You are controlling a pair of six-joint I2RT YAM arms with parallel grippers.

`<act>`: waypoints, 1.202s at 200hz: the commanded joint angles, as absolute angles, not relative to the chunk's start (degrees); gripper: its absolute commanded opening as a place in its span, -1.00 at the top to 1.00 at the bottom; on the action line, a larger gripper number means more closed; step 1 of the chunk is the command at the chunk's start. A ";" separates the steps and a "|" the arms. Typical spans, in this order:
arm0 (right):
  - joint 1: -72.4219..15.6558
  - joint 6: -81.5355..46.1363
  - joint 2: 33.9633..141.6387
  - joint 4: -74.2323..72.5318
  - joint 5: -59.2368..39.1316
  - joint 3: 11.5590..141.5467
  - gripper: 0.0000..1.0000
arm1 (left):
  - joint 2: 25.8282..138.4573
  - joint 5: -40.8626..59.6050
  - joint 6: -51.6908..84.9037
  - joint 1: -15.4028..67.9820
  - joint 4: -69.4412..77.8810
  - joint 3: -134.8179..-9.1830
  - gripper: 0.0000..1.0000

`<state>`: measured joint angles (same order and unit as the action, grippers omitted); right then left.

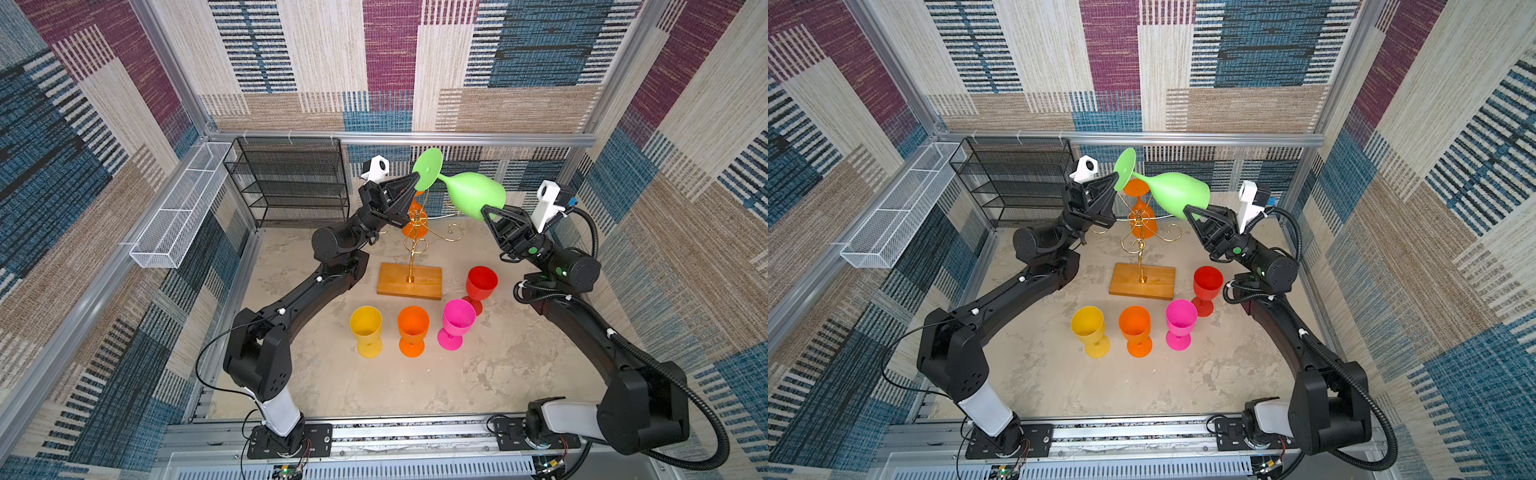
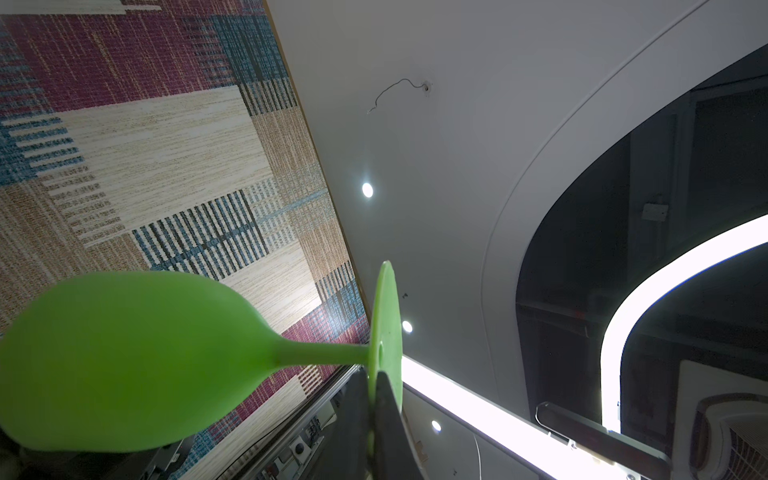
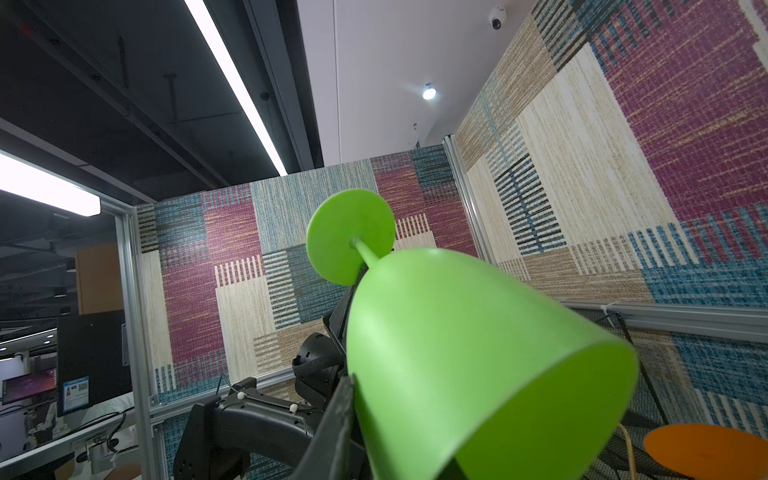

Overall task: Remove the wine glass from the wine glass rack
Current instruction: 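Close the right gripper on the green glass's bowl held by the left gripper, then lower the green glass toward the red glass with the right while the left withdraws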

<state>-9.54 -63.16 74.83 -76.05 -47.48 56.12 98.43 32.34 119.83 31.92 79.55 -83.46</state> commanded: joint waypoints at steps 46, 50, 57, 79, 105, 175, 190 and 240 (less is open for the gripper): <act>-9.64 -60.50 71.32 -69.55 -46.95 56.29 0.97 | 98.98 31.49 122.54 33.05 80.77 -84.07 0.58; -9.62 -59.84 70.94 -68.49 -46.79 56.41 0.99 | 98.97 31.47 122.37 33.10 80.77 -84.03 0.57; -9.66 -58.80 70.17 -66.74 -46.47 56.58 1.00 | 99.01 31.31 122.22 33.13 80.77 -83.94 0.53; -9.65 -55.11 67.82 -60.64 -45.37 57.32 1.00 | 99.05 31.20 121.92 33.38 80.80 -83.67 0.41; -9.67 -48.46 64.79 -50.10 -43.51 59.61 1.00 | 99.40 31.20 121.58 33.57 80.77 -83.00 0.18; -9.50 -21.92 64.24 10.29 -15.91 84.93 1.00 | 99.85 35.53 116.02 33.58 80.60 -81.78 -0.06; -8.21 -19.16 67.41 19.29 -14.48 90.87 1.00 | 99.72 36.82 113.72 33.58 79.27 -81.94 -0.06; 1.41 -20.78 72.67 26.00 -22.91 92.91 1.00 | 96.27 41.83 103.62 33.40 68.44 -81.00 -0.06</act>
